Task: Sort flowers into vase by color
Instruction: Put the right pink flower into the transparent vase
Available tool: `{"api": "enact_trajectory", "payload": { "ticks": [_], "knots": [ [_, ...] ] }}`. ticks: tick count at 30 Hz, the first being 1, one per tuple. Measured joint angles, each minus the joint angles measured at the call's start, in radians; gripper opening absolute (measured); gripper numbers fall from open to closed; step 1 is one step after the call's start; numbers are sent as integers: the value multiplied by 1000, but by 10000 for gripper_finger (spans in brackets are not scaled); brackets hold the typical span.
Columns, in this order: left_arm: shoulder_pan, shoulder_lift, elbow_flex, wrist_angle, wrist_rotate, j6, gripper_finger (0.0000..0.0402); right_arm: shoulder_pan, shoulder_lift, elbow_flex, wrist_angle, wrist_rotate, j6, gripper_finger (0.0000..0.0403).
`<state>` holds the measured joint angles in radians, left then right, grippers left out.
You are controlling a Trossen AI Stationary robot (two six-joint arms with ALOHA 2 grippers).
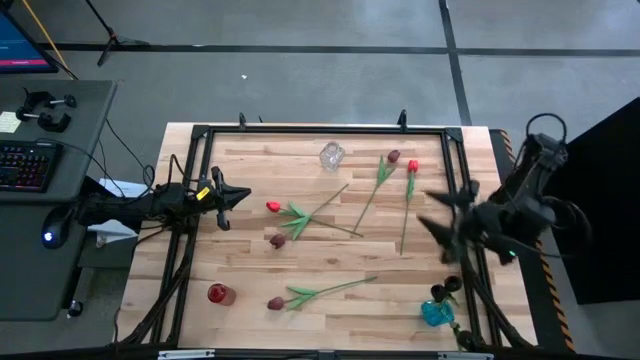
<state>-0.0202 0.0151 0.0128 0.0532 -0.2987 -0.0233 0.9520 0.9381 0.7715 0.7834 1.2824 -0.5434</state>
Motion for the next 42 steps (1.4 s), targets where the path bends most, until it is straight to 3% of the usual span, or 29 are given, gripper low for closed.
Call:
{"api": "enact_trajectory", "payload": {
  "ticks": [8, 11, 19, 23, 26, 34, 42],
  "knots": [
    [0, 0, 0, 0, 0, 0, 8, -382, -86, 0, -183, 13, 53, 261],
    [0, 0, 0, 0, 0, 0, 8, -495, -106, 0, -323, -58, 173, 261],
    [0, 0, 0, 0, 0, 0, 8, -802, -64, 0, -667, -478, 708, 250],
    [0, 0, 0, 0, 0, 0, 8, -941, 27, 0, -758, -704, 866, 233],
    [0, 0, 0, 0, 0, 0, 8, -1039, 119, 0, -778, -804, 887, 220],
    [0, 0, 0, 0, 0, 0, 8, -1250, 396, 93, -819, -849, 978, 207],
    [0, 0, 0, 0, 0, 0, 8, -1310, 586, 310, -1018, -849, 990, 206]
  ]
}}
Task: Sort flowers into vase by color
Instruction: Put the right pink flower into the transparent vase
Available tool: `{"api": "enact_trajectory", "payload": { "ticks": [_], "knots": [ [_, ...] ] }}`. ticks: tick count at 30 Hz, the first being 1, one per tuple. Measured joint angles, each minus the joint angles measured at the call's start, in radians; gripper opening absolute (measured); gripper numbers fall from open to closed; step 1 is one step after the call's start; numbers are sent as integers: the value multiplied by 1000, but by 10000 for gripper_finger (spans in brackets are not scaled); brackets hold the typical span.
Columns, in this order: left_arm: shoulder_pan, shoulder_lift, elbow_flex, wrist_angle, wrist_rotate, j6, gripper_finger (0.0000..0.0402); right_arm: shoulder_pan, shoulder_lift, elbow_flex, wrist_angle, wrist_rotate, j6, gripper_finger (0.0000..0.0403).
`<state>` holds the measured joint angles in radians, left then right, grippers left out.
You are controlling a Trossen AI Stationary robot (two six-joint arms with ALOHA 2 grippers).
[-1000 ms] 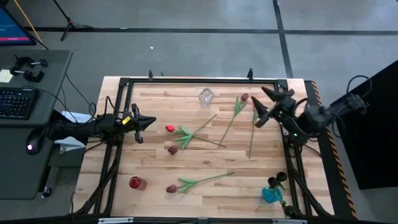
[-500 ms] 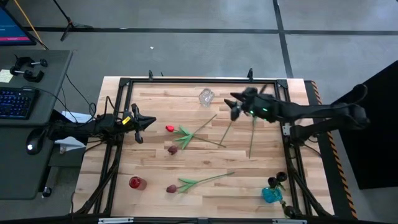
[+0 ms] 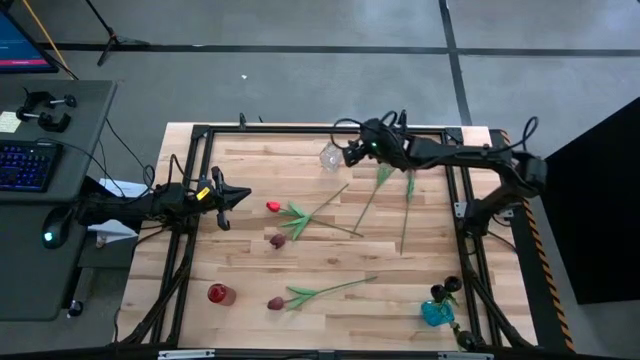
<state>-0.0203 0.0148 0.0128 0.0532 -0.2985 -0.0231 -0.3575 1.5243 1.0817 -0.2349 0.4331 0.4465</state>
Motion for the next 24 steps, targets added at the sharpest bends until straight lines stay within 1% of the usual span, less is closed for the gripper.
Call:
{"api": "enact_trajectory", "payload": {
  "ticks": [4, 10, 16, 18, 21, 24],
  "knots": [
    [0, 0, 0, 0, 0, 0, 8, 6, 43, 55, -140, -7, 50, 206],
    [0, 0, 0, 0, 0, 0, 8, 36, 72, 15, -274, -42, 190, 206],
    [0, 0, 0, 0, 0, 0, 8, 81, 80, -100, -280, -41, 408, 206],
    [0, 0, 0, 0, 0, 0, 8, 102, 79, -133, -307, -32, 489, 206],
    [0, 0, 0, 0, 0, 0, 8, 144, 77, -155, -325, 8, 568, 206],
    [0, 0, 0, 0, 0, 0, 8, 190, 77, -159, -350, 26, 633, 206]
  ]
}}
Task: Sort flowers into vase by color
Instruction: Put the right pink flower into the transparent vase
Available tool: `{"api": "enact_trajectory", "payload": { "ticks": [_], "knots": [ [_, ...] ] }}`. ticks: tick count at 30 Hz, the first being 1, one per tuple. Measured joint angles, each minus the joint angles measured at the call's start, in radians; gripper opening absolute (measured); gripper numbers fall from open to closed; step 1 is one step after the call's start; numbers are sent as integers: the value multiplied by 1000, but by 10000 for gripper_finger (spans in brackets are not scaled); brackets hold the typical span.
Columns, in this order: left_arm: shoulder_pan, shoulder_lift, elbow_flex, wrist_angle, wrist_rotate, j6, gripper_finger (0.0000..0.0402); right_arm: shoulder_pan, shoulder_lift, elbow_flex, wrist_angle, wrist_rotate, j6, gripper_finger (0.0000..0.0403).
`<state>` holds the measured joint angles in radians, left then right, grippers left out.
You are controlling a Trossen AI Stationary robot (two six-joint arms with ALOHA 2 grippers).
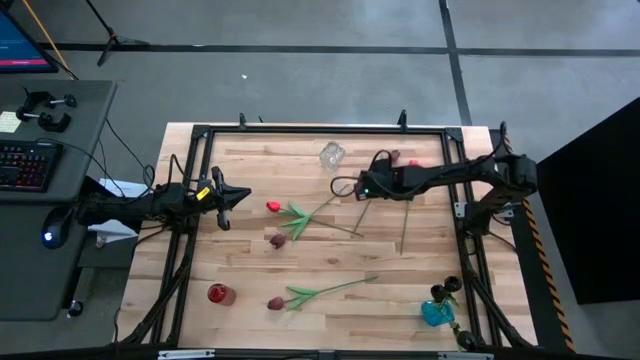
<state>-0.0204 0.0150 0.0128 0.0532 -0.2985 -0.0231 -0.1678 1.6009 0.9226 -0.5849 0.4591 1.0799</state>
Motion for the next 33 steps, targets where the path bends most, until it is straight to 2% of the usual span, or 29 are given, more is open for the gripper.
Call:
{"api": "enact_trajectory", "payload": {
  "ticks": [5, 16, 27, 33],
  "knots": [
    [0, 0, 0, 0, 0, 0, 8, 47, -1, 0, -72, 9, 136, 206],
    [0, 0, 0, 0, 0, 0, 8, 42, 5, -5, -126, 149, 364, 206],
    [0, 0, 0, 0, 0, 0, 8, 75, 14, -5, -158, 85, 325, 206],
    [0, 0, 0, 0, 0, 0, 8, 91, 14, -5, -160, 151, 274, 206]
  ]
}}
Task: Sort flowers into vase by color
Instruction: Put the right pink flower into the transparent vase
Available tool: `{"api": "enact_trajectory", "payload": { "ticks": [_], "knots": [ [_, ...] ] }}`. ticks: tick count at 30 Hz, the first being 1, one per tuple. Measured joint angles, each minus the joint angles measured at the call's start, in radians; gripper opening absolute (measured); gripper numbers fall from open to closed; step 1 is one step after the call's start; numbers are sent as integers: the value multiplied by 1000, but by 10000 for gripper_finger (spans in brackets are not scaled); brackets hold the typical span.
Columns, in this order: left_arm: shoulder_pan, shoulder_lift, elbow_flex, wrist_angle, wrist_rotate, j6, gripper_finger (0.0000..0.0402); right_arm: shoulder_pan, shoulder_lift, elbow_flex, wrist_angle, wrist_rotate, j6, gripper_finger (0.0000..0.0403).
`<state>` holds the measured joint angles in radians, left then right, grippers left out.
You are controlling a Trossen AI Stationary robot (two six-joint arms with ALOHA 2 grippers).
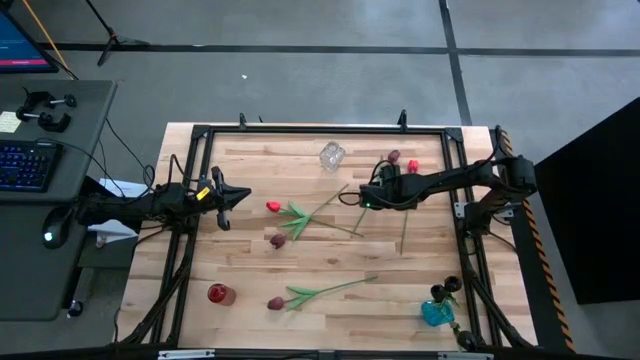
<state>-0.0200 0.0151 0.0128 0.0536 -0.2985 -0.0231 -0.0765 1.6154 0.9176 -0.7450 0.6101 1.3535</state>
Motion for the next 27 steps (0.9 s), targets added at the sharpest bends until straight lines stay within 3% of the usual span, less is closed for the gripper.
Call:
{"api": "enact_trajectory", "payload": {
  "ticks": [11, 17, 21, 24, 27],
  "knots": [
    [0, 0, 0, 0, 0, 0, 8, -36, 0, 58, -27, -18, -124, 206],
    [0, 0, 0, 0, 0, 0, 8, -35, 0, 107, -258, -20, -17, 206],
    [0, 0, 0, 0, 0, 0, 8, -35, 0, 56, -349, -83, 76, 206],
    [0, 0, 0, 0, 0, 0, 8, -41, 0, -12, -339, -170, 105, 206],
    [0, 0, 0, 0, 0, 0, 8, -42, 0, -79, -313, -175, 127, 206]
  ]
}}
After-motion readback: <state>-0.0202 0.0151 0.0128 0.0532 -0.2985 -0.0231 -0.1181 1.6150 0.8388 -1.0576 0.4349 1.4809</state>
